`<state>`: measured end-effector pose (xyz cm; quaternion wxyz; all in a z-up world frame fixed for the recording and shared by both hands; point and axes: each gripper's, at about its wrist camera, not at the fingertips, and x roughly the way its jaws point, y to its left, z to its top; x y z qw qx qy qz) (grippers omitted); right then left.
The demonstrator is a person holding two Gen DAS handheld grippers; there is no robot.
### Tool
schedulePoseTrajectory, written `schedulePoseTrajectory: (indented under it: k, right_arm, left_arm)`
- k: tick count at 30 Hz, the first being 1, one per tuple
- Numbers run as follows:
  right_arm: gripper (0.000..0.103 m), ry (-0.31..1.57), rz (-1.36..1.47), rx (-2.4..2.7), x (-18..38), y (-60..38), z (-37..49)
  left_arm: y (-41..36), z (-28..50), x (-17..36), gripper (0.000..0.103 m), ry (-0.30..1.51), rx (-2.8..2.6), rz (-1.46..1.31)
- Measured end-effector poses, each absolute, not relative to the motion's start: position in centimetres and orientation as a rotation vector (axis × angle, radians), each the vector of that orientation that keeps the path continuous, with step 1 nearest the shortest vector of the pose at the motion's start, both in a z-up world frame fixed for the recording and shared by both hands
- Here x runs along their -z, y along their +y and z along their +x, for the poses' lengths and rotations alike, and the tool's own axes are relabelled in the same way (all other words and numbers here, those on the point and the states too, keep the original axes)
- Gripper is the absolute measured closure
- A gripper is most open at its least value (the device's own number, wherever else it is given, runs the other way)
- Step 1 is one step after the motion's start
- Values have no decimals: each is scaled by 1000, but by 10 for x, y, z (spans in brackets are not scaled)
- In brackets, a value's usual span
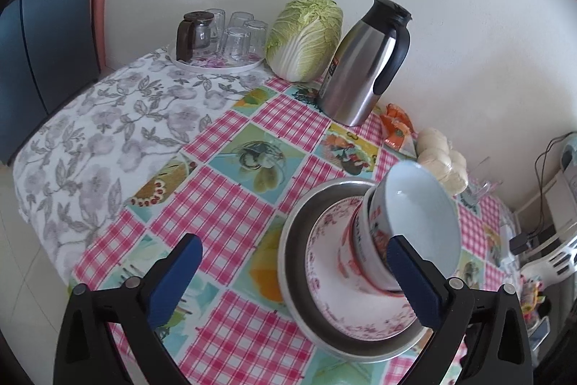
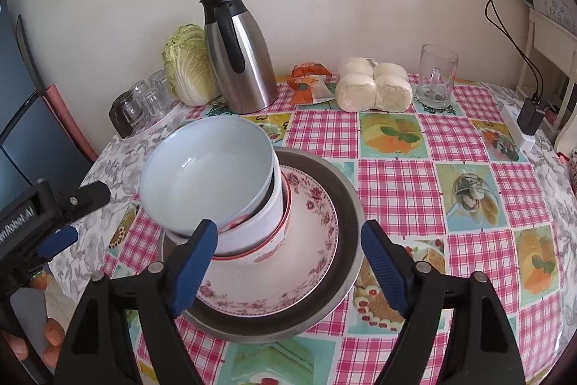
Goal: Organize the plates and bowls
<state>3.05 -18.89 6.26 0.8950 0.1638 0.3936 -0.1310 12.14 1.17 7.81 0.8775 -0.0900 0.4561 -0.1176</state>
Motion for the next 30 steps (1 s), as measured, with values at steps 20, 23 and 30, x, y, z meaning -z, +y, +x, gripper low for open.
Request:
schedulePoseTrajectory:
  k: [20, 23, 30]
  right_arm:
    - [18, 845, 346, 329, -47, -195, -22]
    - [18, 852, 348, 335, -44, -195, -31]
    - [18, 877, 331, 358, -35, -195, -44]
  left_arm:
    - [0, 72, -43, 0, 991, 232, -45]
    - [-2, 65, -39, 0, 995, 235, -9]
    - [-12, 49, -33, 0, 983, 202, 115]
